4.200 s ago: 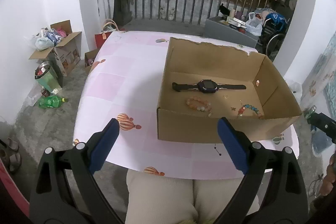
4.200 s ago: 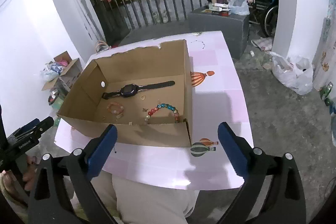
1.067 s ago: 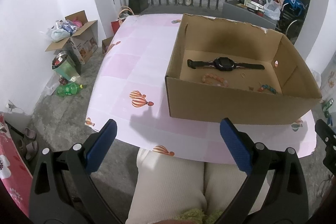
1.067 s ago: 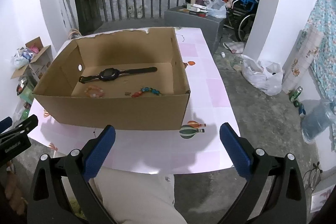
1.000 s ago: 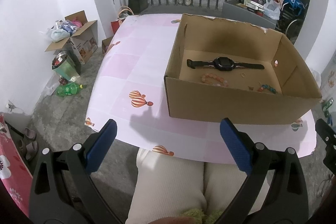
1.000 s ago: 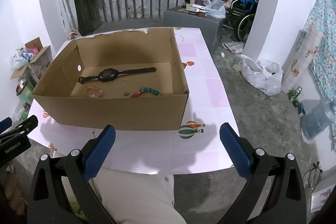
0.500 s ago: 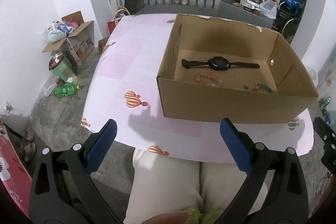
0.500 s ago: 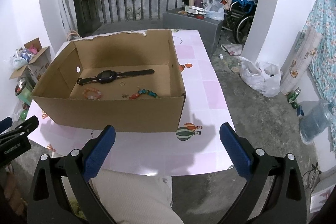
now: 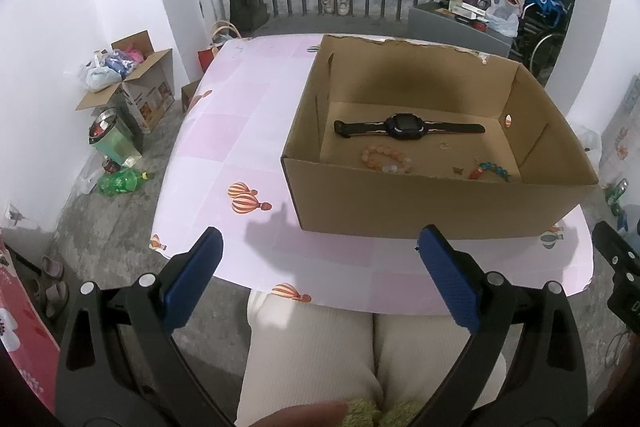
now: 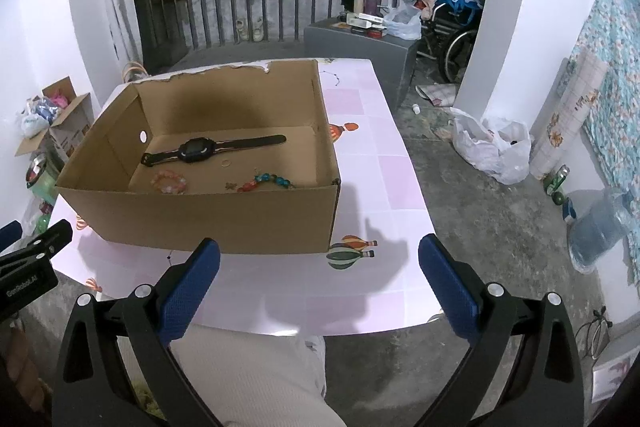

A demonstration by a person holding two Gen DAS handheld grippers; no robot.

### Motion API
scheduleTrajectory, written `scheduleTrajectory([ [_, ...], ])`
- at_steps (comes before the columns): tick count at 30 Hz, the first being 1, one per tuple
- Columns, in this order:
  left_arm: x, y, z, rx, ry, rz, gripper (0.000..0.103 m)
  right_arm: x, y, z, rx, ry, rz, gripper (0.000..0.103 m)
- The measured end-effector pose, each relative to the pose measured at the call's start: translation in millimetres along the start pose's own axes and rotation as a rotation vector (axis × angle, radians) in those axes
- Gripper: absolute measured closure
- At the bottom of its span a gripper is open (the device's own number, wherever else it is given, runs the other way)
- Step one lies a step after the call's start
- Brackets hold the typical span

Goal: Organize jewelry

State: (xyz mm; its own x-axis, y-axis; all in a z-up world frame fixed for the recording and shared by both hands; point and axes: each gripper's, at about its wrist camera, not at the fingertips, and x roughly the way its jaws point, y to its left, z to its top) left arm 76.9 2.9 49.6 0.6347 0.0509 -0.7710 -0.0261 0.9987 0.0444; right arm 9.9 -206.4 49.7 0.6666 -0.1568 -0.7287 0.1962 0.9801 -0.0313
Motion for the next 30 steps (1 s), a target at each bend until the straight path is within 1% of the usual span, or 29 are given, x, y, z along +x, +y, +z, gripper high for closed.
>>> scheduleTrajectory([
  [8, 2.3, -3.9, 0.7, 0.008, 0.009, -0.009, 0.008, 2.2, -2.4, -0.6, 0.003, 0.005, -0.006, 0.006],
  [30, 5.3, -1.5, 0.9, -0.004, 0.011, 0.001, 0.008, 2.4, 0.6, -0.4, -0.007, 0.007, -0.003, 0.006],
])
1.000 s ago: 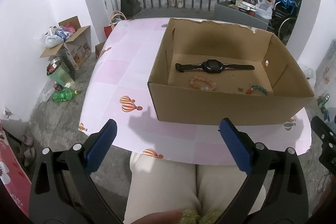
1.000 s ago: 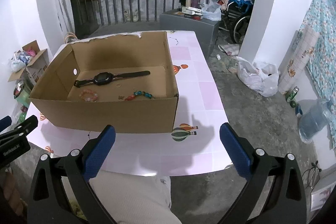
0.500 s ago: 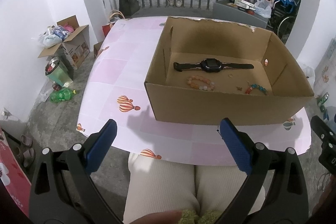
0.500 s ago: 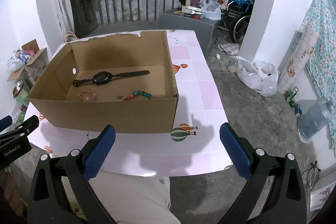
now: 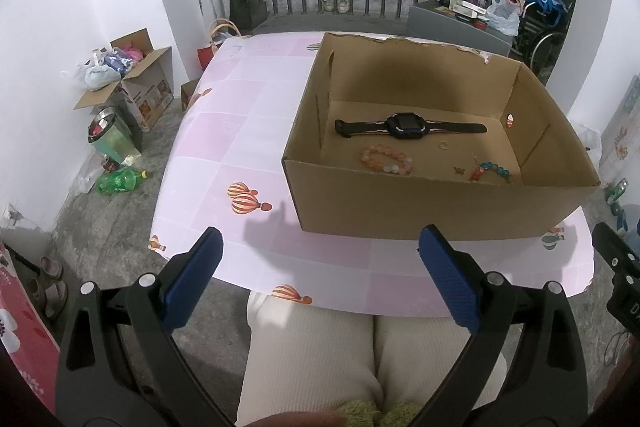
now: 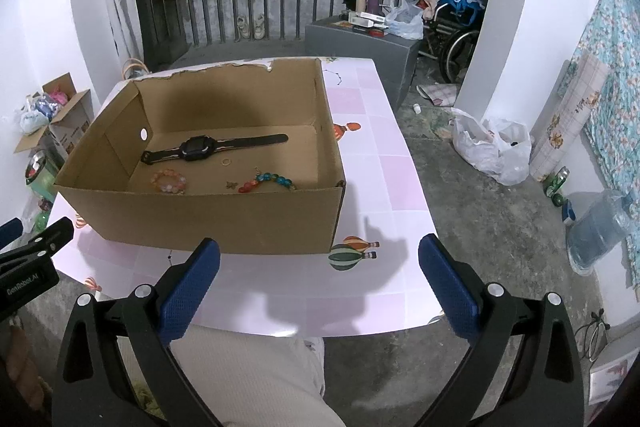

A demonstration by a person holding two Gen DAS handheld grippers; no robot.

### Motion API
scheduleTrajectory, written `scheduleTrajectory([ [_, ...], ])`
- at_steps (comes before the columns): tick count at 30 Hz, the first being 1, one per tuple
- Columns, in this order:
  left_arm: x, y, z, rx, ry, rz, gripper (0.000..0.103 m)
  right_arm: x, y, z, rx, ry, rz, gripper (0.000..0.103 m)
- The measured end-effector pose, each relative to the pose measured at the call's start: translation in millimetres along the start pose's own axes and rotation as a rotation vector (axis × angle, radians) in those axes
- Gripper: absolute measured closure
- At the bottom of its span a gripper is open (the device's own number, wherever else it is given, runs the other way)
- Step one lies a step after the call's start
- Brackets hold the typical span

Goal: Organize jewelry

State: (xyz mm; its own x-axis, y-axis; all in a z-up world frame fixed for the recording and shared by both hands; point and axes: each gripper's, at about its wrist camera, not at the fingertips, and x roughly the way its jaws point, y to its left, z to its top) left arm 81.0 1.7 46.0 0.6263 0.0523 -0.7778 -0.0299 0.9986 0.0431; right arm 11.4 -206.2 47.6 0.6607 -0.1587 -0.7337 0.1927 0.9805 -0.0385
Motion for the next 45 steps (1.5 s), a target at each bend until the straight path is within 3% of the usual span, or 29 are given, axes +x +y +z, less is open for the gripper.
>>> scheduleTrajectory([
  [45, 1.6, 2.5, -1.6, -0.003, 0.023, 0.01, 0.008, -0.5, 6.4, -0.9, -0.011, 0.005, 0.006, 0.006],
])
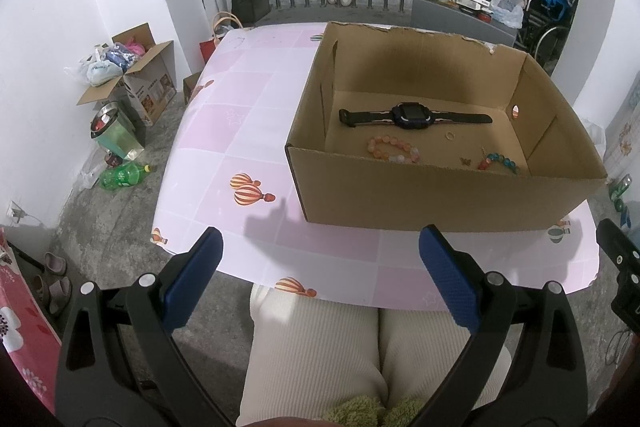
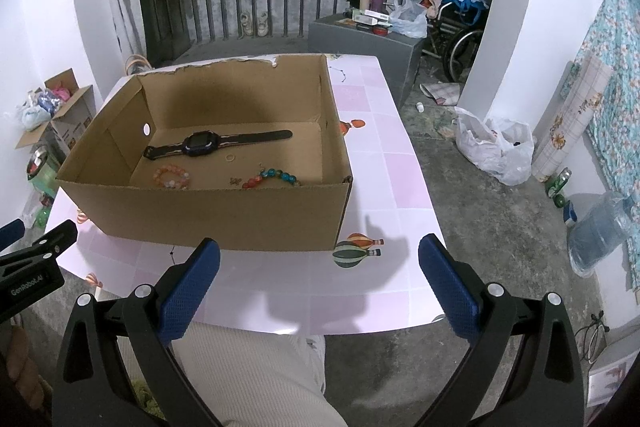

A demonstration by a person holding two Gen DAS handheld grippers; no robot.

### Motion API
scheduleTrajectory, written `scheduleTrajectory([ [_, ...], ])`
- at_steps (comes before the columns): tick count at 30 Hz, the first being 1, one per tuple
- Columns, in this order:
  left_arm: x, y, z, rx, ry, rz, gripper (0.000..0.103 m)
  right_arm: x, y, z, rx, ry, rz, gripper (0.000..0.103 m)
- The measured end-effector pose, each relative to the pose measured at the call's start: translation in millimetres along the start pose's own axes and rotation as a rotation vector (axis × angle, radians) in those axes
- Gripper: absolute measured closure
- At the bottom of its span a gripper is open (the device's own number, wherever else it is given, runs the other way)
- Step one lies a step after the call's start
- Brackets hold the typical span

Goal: Organize jewelry

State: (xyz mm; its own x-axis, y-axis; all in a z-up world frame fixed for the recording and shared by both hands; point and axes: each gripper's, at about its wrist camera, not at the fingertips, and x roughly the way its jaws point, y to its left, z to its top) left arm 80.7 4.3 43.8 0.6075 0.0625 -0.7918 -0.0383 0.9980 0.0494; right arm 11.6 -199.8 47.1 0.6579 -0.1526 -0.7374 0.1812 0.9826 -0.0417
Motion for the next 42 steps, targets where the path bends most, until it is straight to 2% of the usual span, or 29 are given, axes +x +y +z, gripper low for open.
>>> scheduleTrajectory([
  [42, -2.4, 0.1, 0.3, 0.013, -0.007, -0.001, 0.008, -0.7, -0.1, -1.0, -0.002, 0.001, 0.003, 0.006],
])
